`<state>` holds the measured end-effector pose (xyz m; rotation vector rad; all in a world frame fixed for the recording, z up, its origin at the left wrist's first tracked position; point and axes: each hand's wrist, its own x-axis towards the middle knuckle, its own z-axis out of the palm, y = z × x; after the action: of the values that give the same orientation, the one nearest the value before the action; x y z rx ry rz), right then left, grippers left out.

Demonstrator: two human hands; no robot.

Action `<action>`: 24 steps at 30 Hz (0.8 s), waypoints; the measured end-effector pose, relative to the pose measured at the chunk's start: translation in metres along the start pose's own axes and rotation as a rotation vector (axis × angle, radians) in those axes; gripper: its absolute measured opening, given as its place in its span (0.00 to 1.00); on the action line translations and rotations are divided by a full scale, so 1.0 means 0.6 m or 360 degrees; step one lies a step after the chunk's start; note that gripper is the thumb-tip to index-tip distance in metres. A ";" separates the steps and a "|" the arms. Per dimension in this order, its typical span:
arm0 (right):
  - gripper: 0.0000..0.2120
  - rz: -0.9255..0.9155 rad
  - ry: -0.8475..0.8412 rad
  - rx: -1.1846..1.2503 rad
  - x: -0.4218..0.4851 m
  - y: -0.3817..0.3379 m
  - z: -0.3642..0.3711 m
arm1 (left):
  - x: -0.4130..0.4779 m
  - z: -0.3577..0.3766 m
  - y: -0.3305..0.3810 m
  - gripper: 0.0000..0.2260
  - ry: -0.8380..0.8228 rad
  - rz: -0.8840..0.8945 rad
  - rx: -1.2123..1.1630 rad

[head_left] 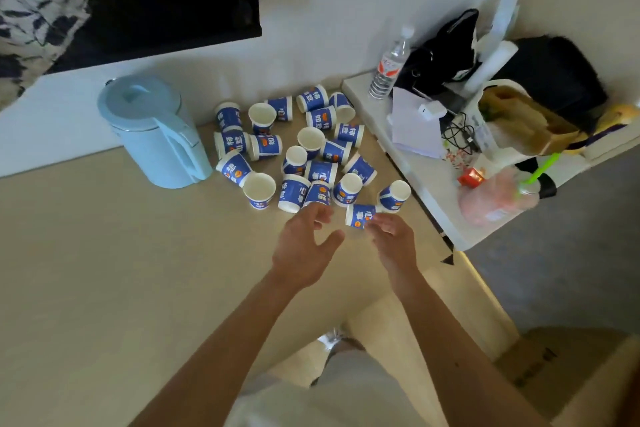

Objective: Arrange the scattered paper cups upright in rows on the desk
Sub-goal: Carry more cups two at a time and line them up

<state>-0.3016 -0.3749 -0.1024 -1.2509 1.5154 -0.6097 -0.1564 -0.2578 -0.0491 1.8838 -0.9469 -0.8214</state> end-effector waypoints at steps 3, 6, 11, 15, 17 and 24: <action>0.11 -0.0056 -0.0082 -0.0107 0.076 -0.011 -0.034 | 0.056 0.069 0.000 0.18 -0.0114 0.0120 0.0379; 0.12 -0.0156 -0.0136 -0.0313 0.149 -0.023 -0.070 | 0.107 0.144 -0.009 0.23 -0.0261 0.0112 0.0826; 0.18 -0.0377 -0.0250 -0.0738 0.239 -0.027 -0.106 | 0.170 0.243 -0.030 0.30 -0.0469 0.0141 0.1410; 0.26 -0.0754 -0.0422 -0.1348 0.290 -0.020 -0.101 | 0.199 0.285 -0.047 0.41 -0.0543 0.0127 0.1683; 0.28 -0.0841 -0.0548 -0.1623 0.312 -0.019 -0.091 | 0.207 0.296 -0.054 0.41 -0.0550 0.0107 0.1751; 0.25 -0.1184 -0.0744 -0.2419 0.358 -0.009 -0.063 | 0.208 0.323 -0.076 0.31 -0.0577 0.0011 0.1789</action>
<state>-0.3179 -0.5822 -0.1683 -2.8810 0.9150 0.6063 -0.2395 -0.4238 -0.1934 2.6844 -1.9068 -0.6749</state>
